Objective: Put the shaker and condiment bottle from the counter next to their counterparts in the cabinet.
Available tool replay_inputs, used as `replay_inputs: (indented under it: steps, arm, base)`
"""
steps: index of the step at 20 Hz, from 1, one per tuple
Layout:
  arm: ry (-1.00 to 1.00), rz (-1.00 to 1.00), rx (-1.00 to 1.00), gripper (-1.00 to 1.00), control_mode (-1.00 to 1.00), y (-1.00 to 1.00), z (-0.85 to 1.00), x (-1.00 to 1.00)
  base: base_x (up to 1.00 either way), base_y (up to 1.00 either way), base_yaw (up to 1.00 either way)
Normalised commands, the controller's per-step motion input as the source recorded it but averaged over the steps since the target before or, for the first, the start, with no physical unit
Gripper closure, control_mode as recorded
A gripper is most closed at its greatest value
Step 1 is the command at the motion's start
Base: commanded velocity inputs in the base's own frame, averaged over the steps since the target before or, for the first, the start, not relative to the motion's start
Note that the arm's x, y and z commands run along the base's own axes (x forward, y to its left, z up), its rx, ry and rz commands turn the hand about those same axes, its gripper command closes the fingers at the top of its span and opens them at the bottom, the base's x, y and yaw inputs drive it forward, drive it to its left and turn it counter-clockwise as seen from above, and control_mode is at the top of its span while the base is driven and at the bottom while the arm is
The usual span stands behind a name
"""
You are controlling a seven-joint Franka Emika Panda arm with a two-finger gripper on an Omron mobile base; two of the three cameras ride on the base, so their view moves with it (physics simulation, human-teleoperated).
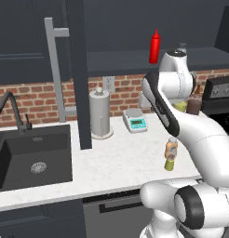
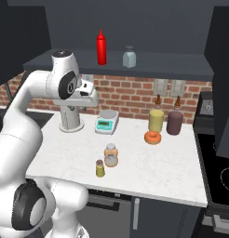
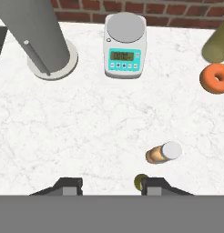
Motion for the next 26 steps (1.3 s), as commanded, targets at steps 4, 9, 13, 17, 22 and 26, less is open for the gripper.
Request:
replay_inputs:
  steps: [4, 9, 13, 17, 22, 26]
  arm:
    - [-0.08, 0.00, 0.03, -1.00, -1.00, -0.11, -0.13, -0.25]
    - [-0.05, 0.01, 0.04, -1.00, -1.00, -0.44, -0.34, -0.48]
    - [-0.16, 0.09, 0.16, -1.00, -1.00, -0.92, -0.41, -0.31]
    - [-0.26, 0.15, 0.23, -1.00, -1.00, -0.89, -0.31, -0.02]
    - [-0.16, 0.25, 0.09, -1.00, -1.00, -0.67, -0.14, 0.02]
    - [-0.15, 0.33, 0.02, -1.00, -1.00, -0.52, -0.14, 0.00]
  base:
    - [0.00, 0.00, 0.00]
    - [0.00, 0.00, 0.00]
    - [0.00, 0.00, 0.00]
    - [0.00, 0.00, 0.00]
    - [0.00, 0.00, 0.00]
    - [0.00, 0.00, 0.00]
